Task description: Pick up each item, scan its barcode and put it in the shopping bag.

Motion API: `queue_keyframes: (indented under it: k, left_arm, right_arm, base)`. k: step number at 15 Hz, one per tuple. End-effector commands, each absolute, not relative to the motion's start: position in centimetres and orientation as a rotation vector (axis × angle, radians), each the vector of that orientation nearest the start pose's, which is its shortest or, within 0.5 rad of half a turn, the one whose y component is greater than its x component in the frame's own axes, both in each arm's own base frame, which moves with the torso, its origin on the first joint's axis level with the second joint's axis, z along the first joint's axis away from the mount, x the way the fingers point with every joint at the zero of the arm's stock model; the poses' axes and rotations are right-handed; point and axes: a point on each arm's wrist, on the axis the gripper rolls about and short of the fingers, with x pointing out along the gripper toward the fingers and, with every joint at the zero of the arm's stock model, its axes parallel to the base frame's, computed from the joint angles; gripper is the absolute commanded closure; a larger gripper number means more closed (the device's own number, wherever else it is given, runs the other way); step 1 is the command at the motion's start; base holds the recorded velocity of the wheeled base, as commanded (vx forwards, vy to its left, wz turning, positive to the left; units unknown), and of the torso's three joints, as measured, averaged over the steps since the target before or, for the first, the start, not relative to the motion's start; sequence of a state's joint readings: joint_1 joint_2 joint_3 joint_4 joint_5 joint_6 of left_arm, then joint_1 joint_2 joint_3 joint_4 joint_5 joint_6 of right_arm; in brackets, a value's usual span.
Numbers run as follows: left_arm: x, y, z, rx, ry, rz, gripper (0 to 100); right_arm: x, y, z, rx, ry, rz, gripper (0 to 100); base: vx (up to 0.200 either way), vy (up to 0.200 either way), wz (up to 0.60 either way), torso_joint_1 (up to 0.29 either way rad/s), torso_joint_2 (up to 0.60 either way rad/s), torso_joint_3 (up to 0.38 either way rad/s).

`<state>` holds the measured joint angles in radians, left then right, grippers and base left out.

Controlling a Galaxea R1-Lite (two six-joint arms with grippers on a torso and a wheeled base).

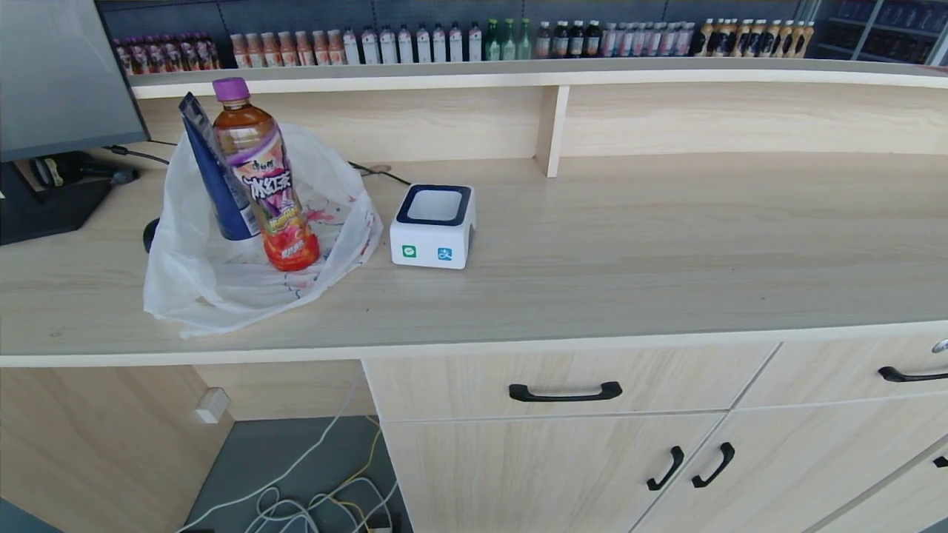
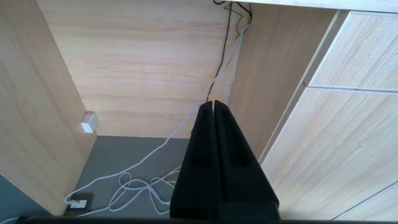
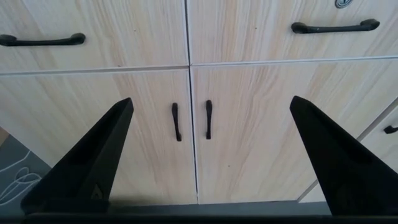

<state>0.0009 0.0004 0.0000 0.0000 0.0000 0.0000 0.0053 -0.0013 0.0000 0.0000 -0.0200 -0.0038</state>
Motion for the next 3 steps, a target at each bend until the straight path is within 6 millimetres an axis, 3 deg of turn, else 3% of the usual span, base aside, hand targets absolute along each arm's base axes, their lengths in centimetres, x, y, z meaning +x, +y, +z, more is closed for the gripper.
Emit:
queue_keyframes:
  k: [1, 3]
  left_arm:
    - [-2.28, 0.00, 7.55, 0.000, 0.000, 0.000, 100]
    - [-2.28, 0.00, 7.55, 0.000, 0.000, 0.000, 100]
  right_arm:
    - [-2.28, -0.06, 7.56, -0.005, -0.001, -0.015, 0]
    - [-2.28, -0.06, 7.56, -0.005, -0.001, -0.015, 0]
  base:
    - [0.000, 0.000, 0.00, 0.000, 0.00, 0.000]
    - [0.000, 0.000, 0.00, 0.000, 0.00, 0.000]
